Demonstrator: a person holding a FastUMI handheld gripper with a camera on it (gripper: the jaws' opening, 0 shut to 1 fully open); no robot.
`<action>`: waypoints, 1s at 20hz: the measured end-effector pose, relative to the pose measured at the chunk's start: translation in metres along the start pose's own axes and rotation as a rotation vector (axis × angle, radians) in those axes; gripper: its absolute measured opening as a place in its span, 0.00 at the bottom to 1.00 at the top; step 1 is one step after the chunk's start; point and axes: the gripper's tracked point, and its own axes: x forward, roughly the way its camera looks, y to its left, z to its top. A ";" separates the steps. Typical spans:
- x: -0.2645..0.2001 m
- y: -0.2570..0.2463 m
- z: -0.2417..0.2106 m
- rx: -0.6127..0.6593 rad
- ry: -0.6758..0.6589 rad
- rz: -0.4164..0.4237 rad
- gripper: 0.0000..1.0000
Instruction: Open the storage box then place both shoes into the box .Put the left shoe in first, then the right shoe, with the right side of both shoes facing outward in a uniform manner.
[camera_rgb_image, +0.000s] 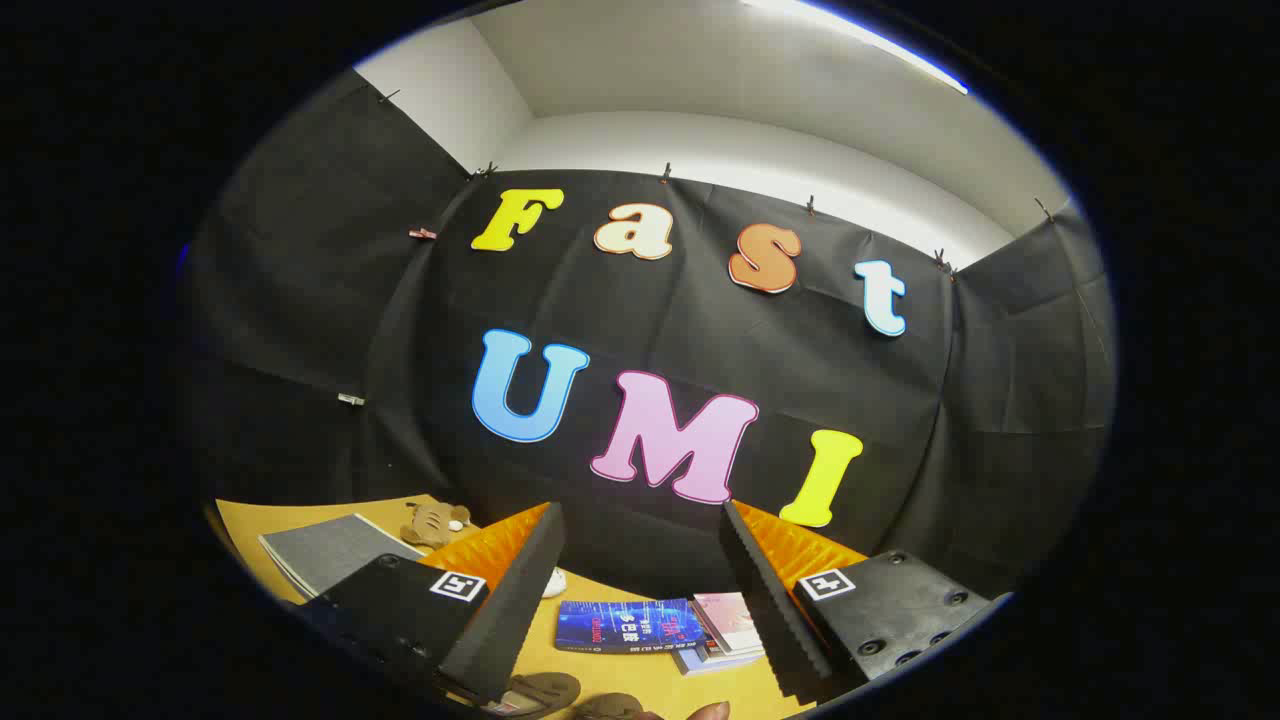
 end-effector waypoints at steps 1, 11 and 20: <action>0.000 -0.001 -0.001 -0.003 0.002 0.001 0.97; -0.002 -0.015 -0.008 -0.004 0.011 -0.008 0.97; -0.004 -0.008 -0.005 -0.015 -0.001 0.018 0.97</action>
